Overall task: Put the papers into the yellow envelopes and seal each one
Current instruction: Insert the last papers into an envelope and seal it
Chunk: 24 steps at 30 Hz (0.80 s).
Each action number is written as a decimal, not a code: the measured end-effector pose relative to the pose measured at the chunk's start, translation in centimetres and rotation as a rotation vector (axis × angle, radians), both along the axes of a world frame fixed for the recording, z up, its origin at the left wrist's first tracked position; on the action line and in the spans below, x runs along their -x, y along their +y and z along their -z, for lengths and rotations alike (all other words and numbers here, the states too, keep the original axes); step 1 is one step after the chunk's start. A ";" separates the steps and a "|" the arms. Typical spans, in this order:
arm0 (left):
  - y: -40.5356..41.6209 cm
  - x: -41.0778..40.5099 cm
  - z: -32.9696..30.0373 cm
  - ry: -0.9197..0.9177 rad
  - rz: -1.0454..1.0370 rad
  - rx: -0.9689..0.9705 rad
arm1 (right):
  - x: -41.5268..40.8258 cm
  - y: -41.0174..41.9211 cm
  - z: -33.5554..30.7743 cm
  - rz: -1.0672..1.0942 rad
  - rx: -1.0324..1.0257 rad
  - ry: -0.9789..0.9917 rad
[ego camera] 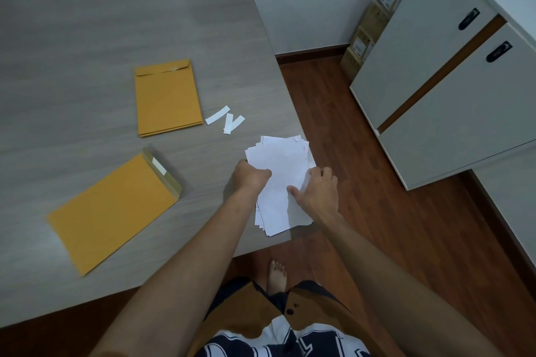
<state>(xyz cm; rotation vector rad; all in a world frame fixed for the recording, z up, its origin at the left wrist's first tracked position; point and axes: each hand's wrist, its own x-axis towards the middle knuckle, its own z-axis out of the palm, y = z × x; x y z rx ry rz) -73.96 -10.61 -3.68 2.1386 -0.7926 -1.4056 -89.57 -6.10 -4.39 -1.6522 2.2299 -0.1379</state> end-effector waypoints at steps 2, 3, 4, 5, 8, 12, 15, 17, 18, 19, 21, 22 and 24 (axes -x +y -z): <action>-0.2 0.0 -0.6 0.001 0.012 0.000 | 0.0 0.0 0.1 0.003 -0.003 0.008; -0.2 0.0 -0.9 0.002 0.020 -0.005 | 0.0 0.0 0.1 0.002 -0.002 0.015; -0.2 0.0 -1.0 0.002 0.031 -0.014 | 0.0 0.0 0.2 0.000 -0.001 0.020; -0.1 -0.1 -1.0 0.000 0.046 -0.024 | 0.0 0.0 0.2 -0.001 -0.001 0.025; 0.4 0.1 -1.3 -0.143 0.178 -0.026 | 0.1 -0.2 0.3 -0.006 -0.005 0.030; 1.8 0.3 -1.1 -0.497 0.447 0.141 | 0.0 -0.2 0.5 0.004 -0.001 0.030; 2.6 0.1 -0.2 -0.528 0.556 0.249 | 0.0 -0.1 0.5 0.008 0.000 0.038; 3.0 -0.1 0.0 -0.519 0.554 0.278 | 0.0 -0.2 0.6 0.007 0.002 0.035; 3.0 -0.2 0.0 -0.500 0.520 0.291 | 0.1 -0.2 0.6 0.008 0.000 0.029; 3.0 -0.3 -0.2 -0.472 0.472 0.300 | 0.1 -0.2 0.5 0.009 -0.001 0.023; 2.6 -0.3 -0.5 -0.428 0.385 0.306 | 0.1 -0.2 0.6 0.005 0.002 0.021; 2.4 -0.4 -0.6 -0.395 0.349 0.295 | 0.1 -0.2 0.6 0.003 0.002 0.022; 1.9 -0.6 -0.9 -0.269 0.255 0.268 | 0.1 -0.2 0.5 -0.001 0.000 0.022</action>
